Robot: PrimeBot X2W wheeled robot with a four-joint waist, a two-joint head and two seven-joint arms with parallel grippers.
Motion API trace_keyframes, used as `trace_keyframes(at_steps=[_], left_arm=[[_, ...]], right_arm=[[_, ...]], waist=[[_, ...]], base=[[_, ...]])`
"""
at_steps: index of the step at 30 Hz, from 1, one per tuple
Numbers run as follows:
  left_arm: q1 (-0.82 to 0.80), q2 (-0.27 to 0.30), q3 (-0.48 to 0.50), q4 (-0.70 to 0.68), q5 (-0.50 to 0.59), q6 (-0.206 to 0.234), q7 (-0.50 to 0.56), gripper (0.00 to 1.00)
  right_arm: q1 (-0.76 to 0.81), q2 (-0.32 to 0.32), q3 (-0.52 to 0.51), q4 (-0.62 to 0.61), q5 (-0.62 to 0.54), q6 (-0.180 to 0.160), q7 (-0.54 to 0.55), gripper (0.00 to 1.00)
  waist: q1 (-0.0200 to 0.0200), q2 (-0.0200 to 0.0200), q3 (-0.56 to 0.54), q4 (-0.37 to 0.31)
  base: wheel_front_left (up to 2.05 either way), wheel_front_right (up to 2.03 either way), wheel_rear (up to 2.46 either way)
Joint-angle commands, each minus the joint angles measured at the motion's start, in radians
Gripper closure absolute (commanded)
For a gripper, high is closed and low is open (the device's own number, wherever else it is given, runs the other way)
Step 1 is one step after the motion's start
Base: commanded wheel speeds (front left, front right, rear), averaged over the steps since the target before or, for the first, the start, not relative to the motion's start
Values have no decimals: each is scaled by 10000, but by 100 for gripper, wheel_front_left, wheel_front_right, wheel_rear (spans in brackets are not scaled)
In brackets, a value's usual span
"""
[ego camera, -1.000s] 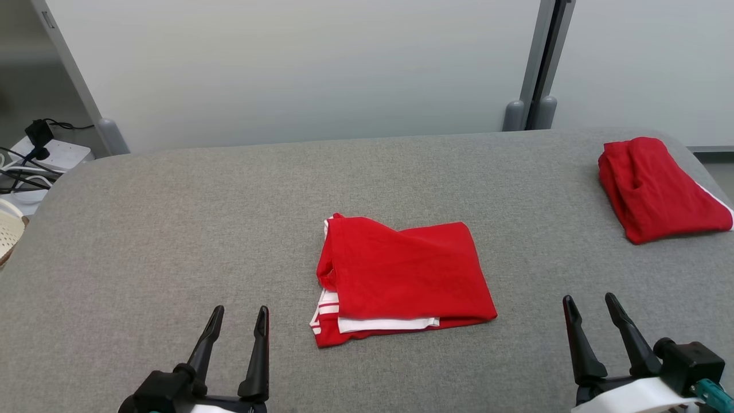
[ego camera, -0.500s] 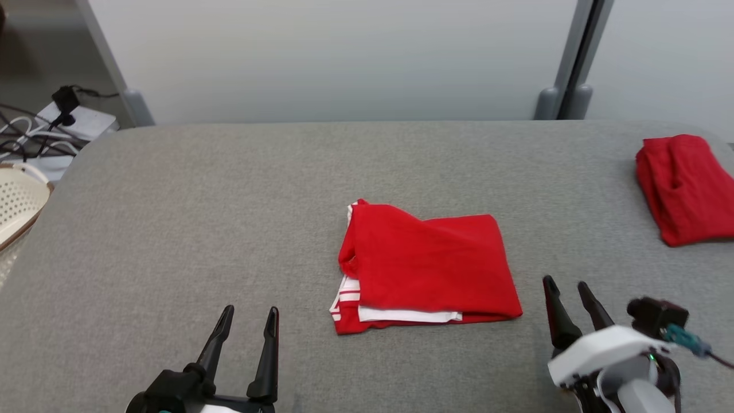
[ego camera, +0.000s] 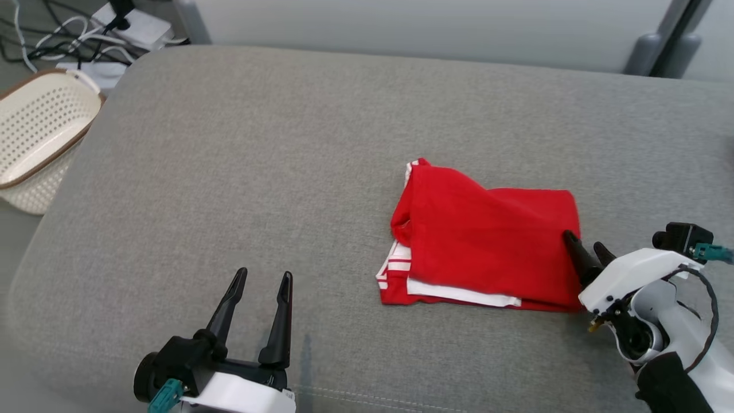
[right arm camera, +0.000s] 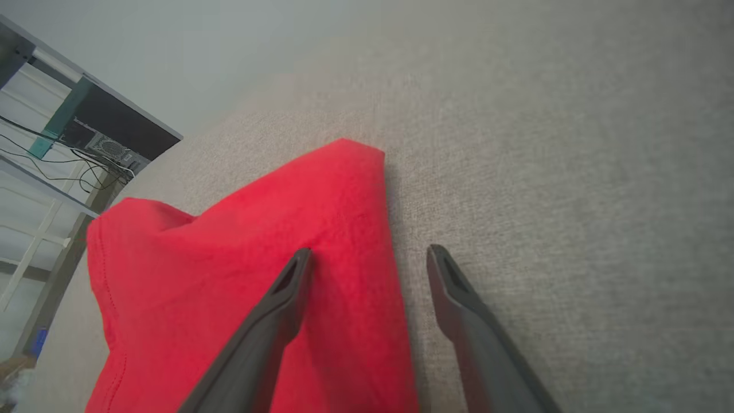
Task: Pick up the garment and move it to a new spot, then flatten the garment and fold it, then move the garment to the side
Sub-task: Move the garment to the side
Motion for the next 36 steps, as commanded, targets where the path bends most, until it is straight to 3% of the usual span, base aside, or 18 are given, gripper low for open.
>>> trace_keyframes(at_steps=[1,4,5,6,7,14,18,23,29,36], left_arm=[[-464,26,279,-289,-11,79,-57,0],[-576,26,229,-305,-40,138,-57,0],[-598,26,225,-303,-42,141,-57,0],[-649,26,214,-301,-39,141,-57,0],[-675,26,208,-299,-38,141,-57,0],[-701,26,240,-302,22,131,-57,0],[-649,26,322,-279,111,51,-57,0],[-713,26,327,-240,187,-25,-57,0],[-833,26,420,-235,367,-169,-57,0],[-1151,26,494,-183,645,-327,-57,0]], right_arm=[[-244,-83,220,-118,236,14,134,0],[-277,-188,695,116,897,14,770,0],[-275,-202,767,149,963,14,788,22],[-284,-222,924,176,1059,14,739,82],[-296,-231,1000,160,1105,14,681,100],[-463,-513,1796,-221,824,14,-535,100],[-626,-711,2605,-547,252,14,-1725,100],[-742,-862,2900,-653,-20,14,-2266,100],[-779,-810,2607,-690,-389,14,-2520,100],[-326,-490,1516,-1186,-1064,14,-2530,100]], waist=[[0,0,270,265],[0,0,432,376],[0,0,442,385],[0,0,465,402],[0,0,476,408],[0,0,434,325],[0,0,400,-65],[0,0,367,-488],[0,0,409,-1569],[0,0,584,-2951]], base=[[0,0,0],[0,0,0],[0,0,0],[0,0,0],[0,0,0],[0,0,0],[0,0,0],[0,0,0],[0,0,0],[0,0,0]])
